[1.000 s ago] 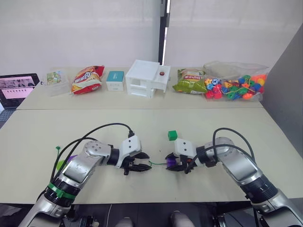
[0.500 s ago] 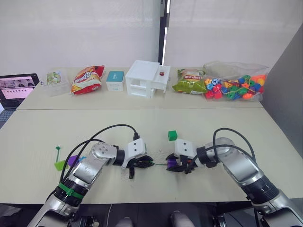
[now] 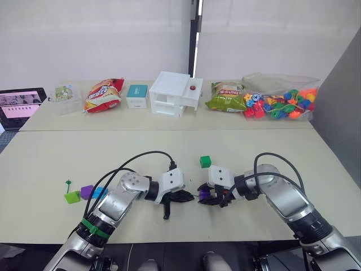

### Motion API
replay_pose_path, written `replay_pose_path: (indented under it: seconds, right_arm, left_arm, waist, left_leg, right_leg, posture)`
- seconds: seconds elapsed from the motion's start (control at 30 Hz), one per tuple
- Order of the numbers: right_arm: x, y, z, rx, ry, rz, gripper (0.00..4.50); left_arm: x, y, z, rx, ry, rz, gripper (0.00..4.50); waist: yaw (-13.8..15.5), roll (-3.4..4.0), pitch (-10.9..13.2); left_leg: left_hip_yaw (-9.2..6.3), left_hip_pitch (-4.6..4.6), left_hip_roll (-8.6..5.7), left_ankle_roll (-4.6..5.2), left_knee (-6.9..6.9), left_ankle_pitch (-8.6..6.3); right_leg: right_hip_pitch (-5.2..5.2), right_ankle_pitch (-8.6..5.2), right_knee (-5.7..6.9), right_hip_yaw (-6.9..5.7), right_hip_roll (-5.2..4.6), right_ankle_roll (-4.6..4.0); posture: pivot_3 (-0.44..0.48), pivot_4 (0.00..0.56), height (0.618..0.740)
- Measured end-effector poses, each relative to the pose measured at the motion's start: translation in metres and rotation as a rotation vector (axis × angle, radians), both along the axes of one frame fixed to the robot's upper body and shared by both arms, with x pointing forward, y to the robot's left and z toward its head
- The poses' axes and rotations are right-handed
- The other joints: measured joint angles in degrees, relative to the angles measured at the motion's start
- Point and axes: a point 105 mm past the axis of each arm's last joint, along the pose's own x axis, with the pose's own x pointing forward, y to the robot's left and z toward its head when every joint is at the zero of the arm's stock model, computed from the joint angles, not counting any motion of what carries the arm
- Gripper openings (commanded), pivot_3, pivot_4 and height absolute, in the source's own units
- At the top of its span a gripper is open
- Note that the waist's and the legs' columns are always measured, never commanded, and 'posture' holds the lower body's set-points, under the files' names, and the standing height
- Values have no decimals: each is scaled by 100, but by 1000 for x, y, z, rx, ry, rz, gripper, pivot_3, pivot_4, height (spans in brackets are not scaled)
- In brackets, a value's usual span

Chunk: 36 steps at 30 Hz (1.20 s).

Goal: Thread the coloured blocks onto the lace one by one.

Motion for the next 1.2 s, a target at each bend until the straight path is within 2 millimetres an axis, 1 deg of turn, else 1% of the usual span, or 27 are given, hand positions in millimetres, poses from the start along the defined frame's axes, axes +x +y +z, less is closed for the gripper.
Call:
replay_pose_path:
  seconds: [0.13, 0.3, 0.37, 0.43, 0.53, 0.63, 0.7, 0.77, 0.87, 0.93, 0.97, 1.1, 1.2]
  right_arm:
    - [0, 0, 0, 0, -1, -1, 1397]
    - [0, 0, 0, -1, 1, -2, 1397]
    - [0, 0, 0, -1, 1, -5, 1397]
    - [1, 1, 0, 3, -6, -19, 2425]
    - [2, 0, 1, 13, -13, -42, 3434]
    - [0, -7, 6, 19, -26, -70, 4488]
    - [-2, -11, 10, 24, -29, -83, 4500]
    - [-5, -17, 16, 30, -39, -98, 4500]
    - [-9, -27, 20, 29, -41, -121, 4500]
    - [-11, -38, 16, 14, -31, -156, 4500]
    - [-11, -43, 13, 4, -25, -176, 4500]
    - [-9, -50, 10, -2, -28, -216, 4500]
    - [-8, -51, 10, -1, -36, -226, 4500]
  left_arm:
    - [-3, -7, -3, 12, 3, -21, 0]
    - [-2, -4, -2, 35, 1, -17, 0]
    - [-1, -2, -1, 40, 8, -5, 625]
    - [2, 1, 0, 33, 27, 19, 1212]
    - [2, 13, 5, 52, 34, 29, 2225]
    - [9, 22, 24, 66, -29, 46, 3238]
    - [12, 19, 34, 58, -61, 40, 3882]
    - [12, 12, 39, 46, -70, 28, 4476]
    - [11, 5, 43, 39, -74, 11, 4476]
    - [8, -10, 45, 20, -81, -28, 4476]
    - [7, -18, 43, 23, -87, -54, 4476]
    - [8, -31, 21, 69, -77, -91, 4476]
    - [10, -35, 5, 109, -80, -104, 4476]
  waist:
    - [-7, 0, 0]
    - [-10, 0, 0]
    - [-12, 0, 0]
    - [-14, 0, 0]
    - [-17, 0, 0]
    - [12, 0, 0]
    - [42, 0, 0]
    - [65, 0, 0]
    - [67, 0, 0]
    - [85, -1, 0]
    - [101, -1, 0]
    - [81, -1, 0]
    - [72, -1, 0]
  left_leg:
    - [0, 0, 0, 0, 0, 0]
    - [0, 1, 0, 0, 0, 0]
    - [-1, 1, 0, 0, 0, 0]
    - [-1, 1, 1, 0, 0, 0]
    - [-1, -1, 1, 0, 0, 0]
    - [-2, -3, -2, 0, 1, 0]
    - [-2, -6, -3, 0, 4, 0]
    - [-1, -8, -3, 0, 4, 0]
    - [-1, -6, -2, 0, 3, 0]
    - [-1, -8, -3, 0, 4, 0]
    - [1, -7, -4, 0, 5, 0]
    - [5, -4, -1, 1, 4, 0]
    - [4, -5, -2, 1, 5, 0]
  right_leg:
    - [-1, 0, 1, 0, 1, 0]
    - [0, 0, 1, 0, 1, 0]
    - [-1, 0, 2, 0, 1, 0]
    - [-1, 0, 2, 0, 1, 0]
    - [-4, 0, 3, 0, 1, 0]
    - [0, 0, -1, 0, -1, 0]
    - [0, 0, -4, 0, -3, 1]
    - [0, 0, -5, -1, -3, 1]
    - [-1, 0, -5, 0, -1, 1]
    - [0, 0, -5, -1, -1, 1]
    - [2, 0, -8, 0, -1, 1]
    - [0, 0, -8, 4, 3, 0]
    - [0, 0, -8, 4, 3, 0]
  posture:
    - [0, 150, 740]
    - [0, 150, 740]
    - [0, 150, 740]
    - [0, 150, 740]
    - [0, 150, 740]
    - [0, 150, 740]
    - [0, 150, 740]
    - [0, 150, 740]
    - [0, 150, 740]
    - [0, 150, 740]
    - [0, 150, 740]
    - [0, 150, 740]
    - [0, 150, 740]
